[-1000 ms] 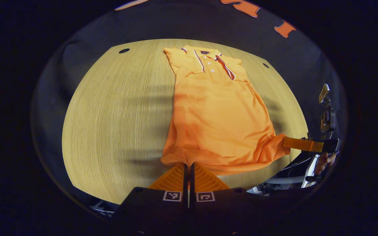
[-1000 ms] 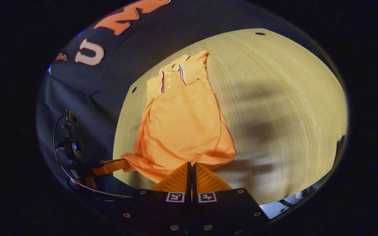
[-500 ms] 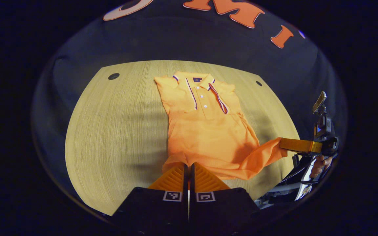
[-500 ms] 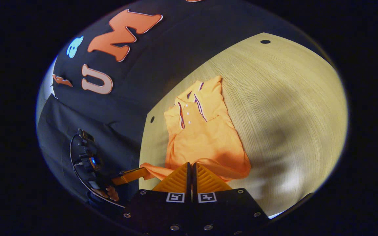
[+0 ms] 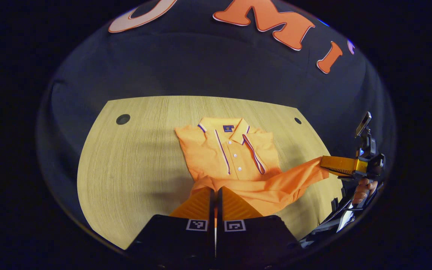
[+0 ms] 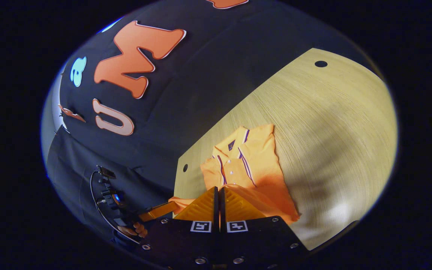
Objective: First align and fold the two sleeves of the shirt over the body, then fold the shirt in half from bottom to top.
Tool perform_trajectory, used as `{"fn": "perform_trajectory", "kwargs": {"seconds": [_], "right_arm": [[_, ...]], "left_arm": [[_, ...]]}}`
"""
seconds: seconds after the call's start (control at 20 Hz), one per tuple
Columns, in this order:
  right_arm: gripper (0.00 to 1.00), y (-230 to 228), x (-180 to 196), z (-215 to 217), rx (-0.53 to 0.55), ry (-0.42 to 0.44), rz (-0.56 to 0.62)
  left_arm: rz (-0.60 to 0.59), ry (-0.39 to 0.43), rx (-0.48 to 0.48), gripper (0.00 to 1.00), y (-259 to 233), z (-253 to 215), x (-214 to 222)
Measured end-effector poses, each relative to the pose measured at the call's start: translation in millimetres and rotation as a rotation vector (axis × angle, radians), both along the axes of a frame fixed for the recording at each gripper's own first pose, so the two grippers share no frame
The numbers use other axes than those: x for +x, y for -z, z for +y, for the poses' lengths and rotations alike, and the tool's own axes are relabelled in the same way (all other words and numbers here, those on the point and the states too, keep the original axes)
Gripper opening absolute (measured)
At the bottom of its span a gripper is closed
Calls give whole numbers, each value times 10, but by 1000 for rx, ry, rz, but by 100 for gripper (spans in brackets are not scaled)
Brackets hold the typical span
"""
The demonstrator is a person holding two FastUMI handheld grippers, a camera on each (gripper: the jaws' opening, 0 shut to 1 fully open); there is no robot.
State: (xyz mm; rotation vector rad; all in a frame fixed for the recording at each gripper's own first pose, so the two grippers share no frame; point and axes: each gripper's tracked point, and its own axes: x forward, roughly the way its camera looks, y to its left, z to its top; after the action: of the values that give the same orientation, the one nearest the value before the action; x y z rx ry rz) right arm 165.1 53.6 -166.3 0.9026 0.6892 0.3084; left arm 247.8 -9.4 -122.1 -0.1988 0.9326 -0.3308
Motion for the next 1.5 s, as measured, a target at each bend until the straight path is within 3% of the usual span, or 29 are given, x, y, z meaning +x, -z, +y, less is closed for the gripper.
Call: {"fn": "perform_trajectory", "kwargs": {"seconds": [0.45,0.85,0.9,1.1,1.25,1.4,1.5], "right_arm": [[1,160,1083,-148,-84,44,31],[1,732,1554,-466,-244,109,152],[1,747,1559,-483,-251,118,161],[1,665,1516,-555,-315,160,153],[0,422,1420,-485,-309,153,103],[53,129,1294,-485,-322,161,31],[71,-59,1182,-487,-330,159,-10]], "left_arm": [[5,5,29,1,374,112,1115],[134,-83,89,4,1062,377,1480],[146,-85,96,8,1134,369,1454],[104,-83,93,100,1048,376,1512],[45,-79,81,97,761,399,1489],[-60,-95,144,97,392,562,1557],[-135,-107,229,97,187,713,1651]]}}
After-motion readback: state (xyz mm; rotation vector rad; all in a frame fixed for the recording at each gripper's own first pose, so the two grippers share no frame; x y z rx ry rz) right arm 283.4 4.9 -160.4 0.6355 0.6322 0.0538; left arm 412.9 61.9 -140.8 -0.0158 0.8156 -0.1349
